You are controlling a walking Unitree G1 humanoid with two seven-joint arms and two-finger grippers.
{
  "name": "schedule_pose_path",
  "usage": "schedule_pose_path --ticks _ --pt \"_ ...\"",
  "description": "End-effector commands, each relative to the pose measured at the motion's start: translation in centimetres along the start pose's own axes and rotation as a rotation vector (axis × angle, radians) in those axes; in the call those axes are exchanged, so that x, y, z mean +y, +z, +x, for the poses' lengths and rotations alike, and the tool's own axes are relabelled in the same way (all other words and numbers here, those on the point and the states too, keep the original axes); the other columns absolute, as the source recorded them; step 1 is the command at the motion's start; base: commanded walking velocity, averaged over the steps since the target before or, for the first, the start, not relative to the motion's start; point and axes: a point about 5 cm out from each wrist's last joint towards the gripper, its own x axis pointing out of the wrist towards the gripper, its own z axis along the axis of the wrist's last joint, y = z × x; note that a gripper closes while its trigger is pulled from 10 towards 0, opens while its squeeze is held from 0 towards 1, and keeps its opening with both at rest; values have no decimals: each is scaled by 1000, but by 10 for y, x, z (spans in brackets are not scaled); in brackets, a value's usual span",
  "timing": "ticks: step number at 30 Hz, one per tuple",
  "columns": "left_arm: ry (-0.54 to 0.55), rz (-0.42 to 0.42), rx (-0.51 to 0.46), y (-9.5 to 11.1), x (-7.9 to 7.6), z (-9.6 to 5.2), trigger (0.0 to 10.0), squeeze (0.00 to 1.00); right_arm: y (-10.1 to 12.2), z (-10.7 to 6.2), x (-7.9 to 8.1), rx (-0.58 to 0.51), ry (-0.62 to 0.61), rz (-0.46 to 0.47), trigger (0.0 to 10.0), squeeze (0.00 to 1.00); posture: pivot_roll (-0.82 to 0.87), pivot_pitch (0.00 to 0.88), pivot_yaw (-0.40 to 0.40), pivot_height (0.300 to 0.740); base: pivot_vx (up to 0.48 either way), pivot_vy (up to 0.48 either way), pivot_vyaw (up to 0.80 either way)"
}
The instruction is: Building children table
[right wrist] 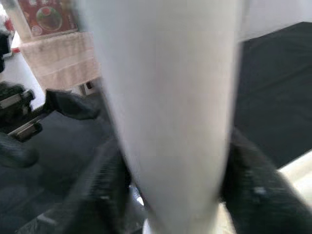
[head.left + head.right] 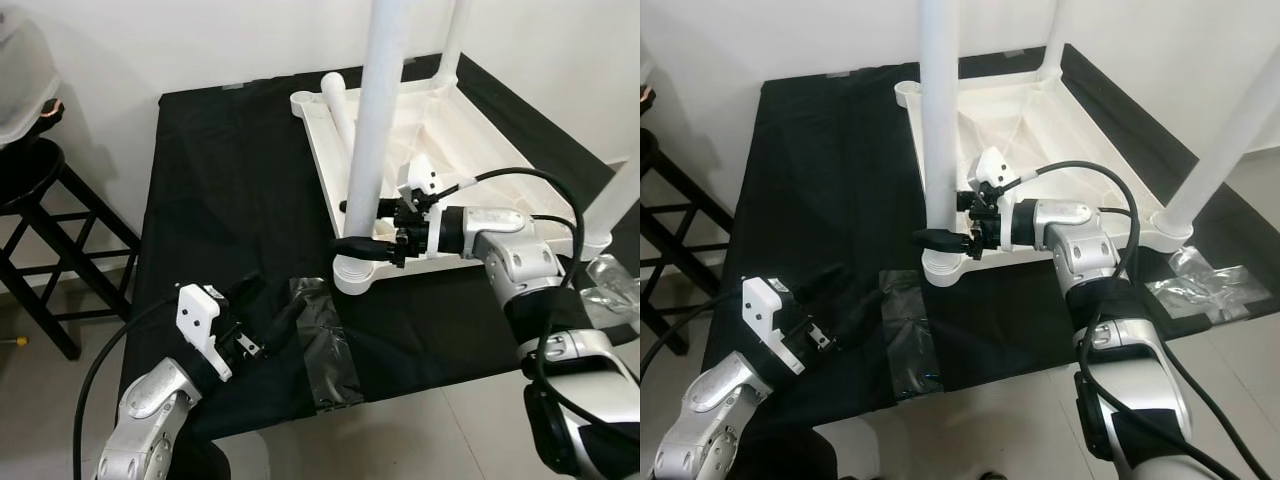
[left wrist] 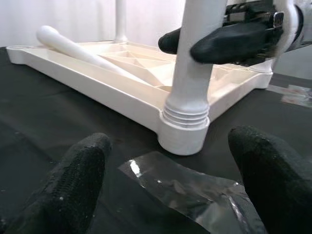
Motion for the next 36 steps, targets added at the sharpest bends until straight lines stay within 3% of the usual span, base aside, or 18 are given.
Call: schedule_pose_path --ticks 1,9,11,12,13,14,15,16,17,18,20,25,26,27,29,30,31,36 --pt "-37 -8 -3 0 -6 -3 10000 0 1 -4 -3 -11 1 16 0 0 6 167 7 740 0 0 0" --pt "-70 -41 -22 1 -10 -4 10000 0 -14 -21 -7 -1 -83 48 0 0 -16 179 -1 740 0 0 0" --pt "-71 -63 -35 3 -10 -4 10000 0 -36 -27 -4 30 -274 79 0 0 -35 192 -16 740 0 0 0" --pt "-71 -63 -35 3 -10 -4 10000 0 -36 -27 -4 30 -274 79 0 0 -35 192 -16 740 0 0 0" --pt "-73 -72 -40 4 -9 -3 10000 0 -48 -26 2 45 -396 98 0 0 -40 194 -18 740 0 0 0" --pt "-77 -78 -41 4 -8 -4 10000 0 -66 -16 15 53 -661 182 0 0 -51 200 -5 740 0 0 0" --pt "-77 -78 -41 4 -8 -4 10000 0 -66 -16 15 53 -661 182 0 0 -51 200 -5 740 0 0 0" --pt "-80 -82 -41 5 -8 -4 10000 0 -78 -15 25 69 -857 249 0 0 -51 200 -5 740 0 0 0" --pt "-80 -82 -41 5 -8 -4 10000 0 -78 -15 25 69 -857 249 0 0 -51 200 -5 740 0 0 0" --pt "-85 -85 -34 4 -6 -3 10000 0 -96 3 58 110 -890 315 0 0 -56 204 29 740 0 0 0" --pt "-100 -86 -18 2 -3 -1 10000 0 -94 25 87 159 -812 226 0 0 -83 194 57 740 0 0 0" --pt "-148 -101 0 0 -2 3 10000 0 -91 18 69 151 -873 232 0 0 -71 179 38 740 0 0 0" --pt "-155 -101 4 -1 -2 3 10000 0 -91 18 68 157 -881 244 1451 0 -75 174 39 740 0 0 0" --pt "-149 -101 4 -1 -1 2 10000 0 -88 20 68 155 -880 240 10000 0 -73 174 39 740 0 0 0" --pt "-135 -102 1 -1 -1 1 10000 0 -83 21 71 151 -883 239 10000 0 -72 174 38 740 0 0 0" --pt "-130 -103 0 -2 0 0 10000 0 -78 22 71 135 -863 237 10000 906 -66 169 36 740 0 0 0" --pt "-128 -103 -1 -2 0 0 10000 0 -76 22 71 125 -848 238 10000 1000 -66 169 36 740 0 0 0" --pt "-130 -106 0 -2 0 0 10000 0 -59 25 70 51 -794 240 10000 1000 -61 167 34 740 0 0 0"
